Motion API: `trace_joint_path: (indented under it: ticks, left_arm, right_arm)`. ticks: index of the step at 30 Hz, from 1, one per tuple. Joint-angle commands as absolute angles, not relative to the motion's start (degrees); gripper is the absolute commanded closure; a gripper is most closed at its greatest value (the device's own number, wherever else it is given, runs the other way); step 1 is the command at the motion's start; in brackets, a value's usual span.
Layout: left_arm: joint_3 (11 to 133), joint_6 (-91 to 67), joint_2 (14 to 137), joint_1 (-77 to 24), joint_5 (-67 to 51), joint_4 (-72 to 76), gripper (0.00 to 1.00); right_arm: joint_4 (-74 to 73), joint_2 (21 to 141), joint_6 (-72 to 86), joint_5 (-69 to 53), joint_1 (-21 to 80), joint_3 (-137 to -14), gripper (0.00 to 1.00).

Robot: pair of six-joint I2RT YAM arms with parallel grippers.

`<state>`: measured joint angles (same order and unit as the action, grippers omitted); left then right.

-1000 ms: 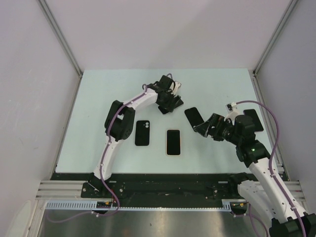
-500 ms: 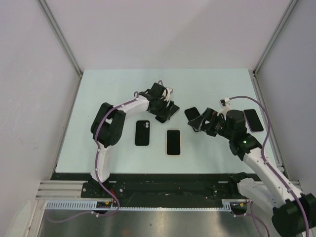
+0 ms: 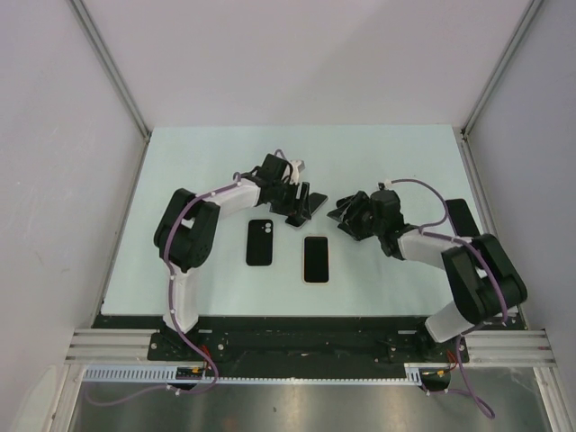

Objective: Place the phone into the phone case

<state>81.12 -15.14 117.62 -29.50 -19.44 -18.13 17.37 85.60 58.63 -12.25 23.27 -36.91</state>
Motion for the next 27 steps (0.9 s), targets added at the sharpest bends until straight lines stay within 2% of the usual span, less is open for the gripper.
trace_joint_path:
  ticks: [1,7,12,19,22,23,26,27]
  left_arm:
    - [79.1,-17.93,117.42,-29.27,-23.38,-21.01,0.35]
    - [78.14,-18.89,117.33,-29.27,-25.48,-19.43,0.35]
    - [77.52,-19.16,117.42,-29.27,-25.75,-19.16,0.35]
    - [76.73,-19.34,117.07,-29.27,-26.28,-18.72,0.35]
    - [76.73,-19.51,116.9,-29.27,-26.63,-18.63,0.35]
    - [76.73,-19.77,116.81,-29.27,-26.8,-18.37,0.35]
    - [76.46,-20.48,116.02,-29.27,-26.98,-18.02,0.34]
    - [76.38,-20.65,115.75,-29.27,-26.9,-18.02,0.31]
  right_arm:
    - [28.56,93.24,64.33,-8.26,24.61,-42.44,0.4]
    - [29.89,102.91,66.79,-8.44,27.15,-49.3,0.4]
    - [28.12,105.29,68.81,-2.73,28.47,-50.71,0.43]
    - [28.47,108.8,71.98,-0.79,29.71,-50.71,0.48]
    - [30.14,110.03,72.51,-1.75,29.62,-50.71,0.61]
    - [30.41,110.56,72.6,-2.19,29.45,-50.71,0.71]
    - [30.32,110.83,71.9,-3.16,29.09,-50.71,0.87]
    - [30.32,110.83,71.55,-3.6,28.92,-50.71,0.9]
